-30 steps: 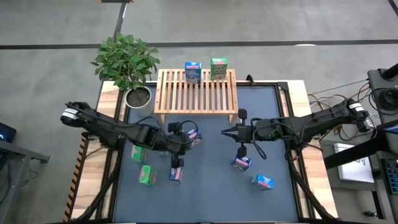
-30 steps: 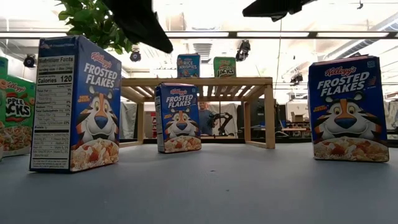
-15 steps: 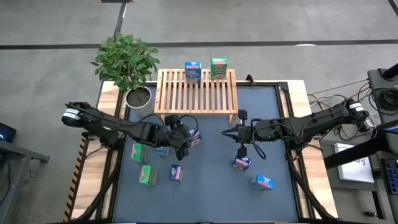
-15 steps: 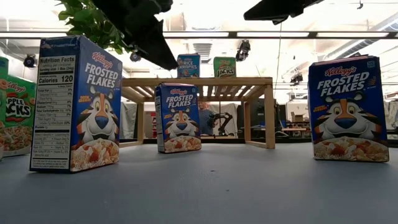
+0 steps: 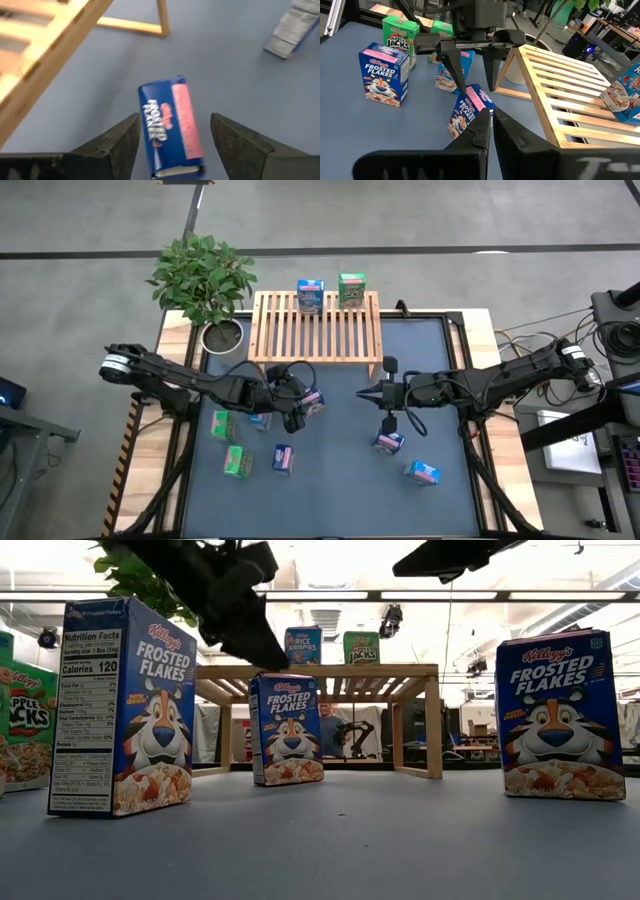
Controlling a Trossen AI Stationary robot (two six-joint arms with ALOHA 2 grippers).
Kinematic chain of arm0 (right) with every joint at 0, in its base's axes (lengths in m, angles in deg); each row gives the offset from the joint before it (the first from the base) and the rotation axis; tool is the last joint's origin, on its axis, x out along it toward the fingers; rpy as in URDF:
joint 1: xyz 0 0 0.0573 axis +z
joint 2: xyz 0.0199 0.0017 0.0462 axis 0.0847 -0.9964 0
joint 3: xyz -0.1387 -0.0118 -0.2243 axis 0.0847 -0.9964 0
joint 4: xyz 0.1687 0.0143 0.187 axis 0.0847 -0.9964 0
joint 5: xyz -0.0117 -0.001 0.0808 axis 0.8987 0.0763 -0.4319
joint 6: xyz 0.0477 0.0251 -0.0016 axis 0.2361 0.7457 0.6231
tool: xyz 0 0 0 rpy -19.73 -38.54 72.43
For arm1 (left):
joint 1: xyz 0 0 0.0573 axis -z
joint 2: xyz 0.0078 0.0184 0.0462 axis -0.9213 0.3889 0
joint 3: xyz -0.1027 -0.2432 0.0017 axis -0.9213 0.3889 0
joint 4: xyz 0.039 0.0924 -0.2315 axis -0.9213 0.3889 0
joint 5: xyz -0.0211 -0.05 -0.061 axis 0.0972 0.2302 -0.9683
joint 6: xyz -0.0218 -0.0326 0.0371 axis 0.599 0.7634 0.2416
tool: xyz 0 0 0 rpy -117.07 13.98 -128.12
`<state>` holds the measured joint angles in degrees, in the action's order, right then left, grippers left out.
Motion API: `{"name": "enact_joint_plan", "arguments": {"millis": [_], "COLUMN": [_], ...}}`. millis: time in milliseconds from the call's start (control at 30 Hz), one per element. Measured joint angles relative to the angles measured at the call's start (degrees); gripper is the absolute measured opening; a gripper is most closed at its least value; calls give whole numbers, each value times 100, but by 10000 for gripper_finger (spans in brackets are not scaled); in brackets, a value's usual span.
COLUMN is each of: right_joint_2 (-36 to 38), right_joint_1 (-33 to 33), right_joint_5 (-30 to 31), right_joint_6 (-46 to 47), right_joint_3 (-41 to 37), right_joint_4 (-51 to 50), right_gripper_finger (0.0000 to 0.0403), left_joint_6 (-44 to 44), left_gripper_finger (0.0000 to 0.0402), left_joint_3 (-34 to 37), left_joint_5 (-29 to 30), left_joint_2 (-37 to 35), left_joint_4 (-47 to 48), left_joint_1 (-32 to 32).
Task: Stack cereal on shelf
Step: Put the top blue cereal box on the shelf
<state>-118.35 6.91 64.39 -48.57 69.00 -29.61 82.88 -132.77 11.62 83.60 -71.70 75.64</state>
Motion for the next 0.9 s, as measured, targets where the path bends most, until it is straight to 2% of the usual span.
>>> {"name": "enact_joint_plan", "arguments": {"millis": [300, 433, 600, 900], "right_joint_2": [-2, -2, -2, -4], "right_joint_1": [0, -2, -2, -2], "right_joint_5": [0, 0, 0, 0], "right_joint_6": [-2, -4, 50, 84], "right_joint_3": [0, 0, 0, 0], "right_joint_4": [2, 2, -2, -2], "right_gripper_finger": [12, 12, 12, 12], "left_joint_6": [196, 123, 84, -36], "left_gripper_finger": [281, 288, 272, 194], "left_joint_3": [99, 120, 121, 43], "left_joint_5": [5, 3, -41, -278], "left_joint_2": [12, 126, 311, 333], "left_joint_4": [-52, -85, -103, -65], "left_joint_1": [-85, -85, -76, -56]}}
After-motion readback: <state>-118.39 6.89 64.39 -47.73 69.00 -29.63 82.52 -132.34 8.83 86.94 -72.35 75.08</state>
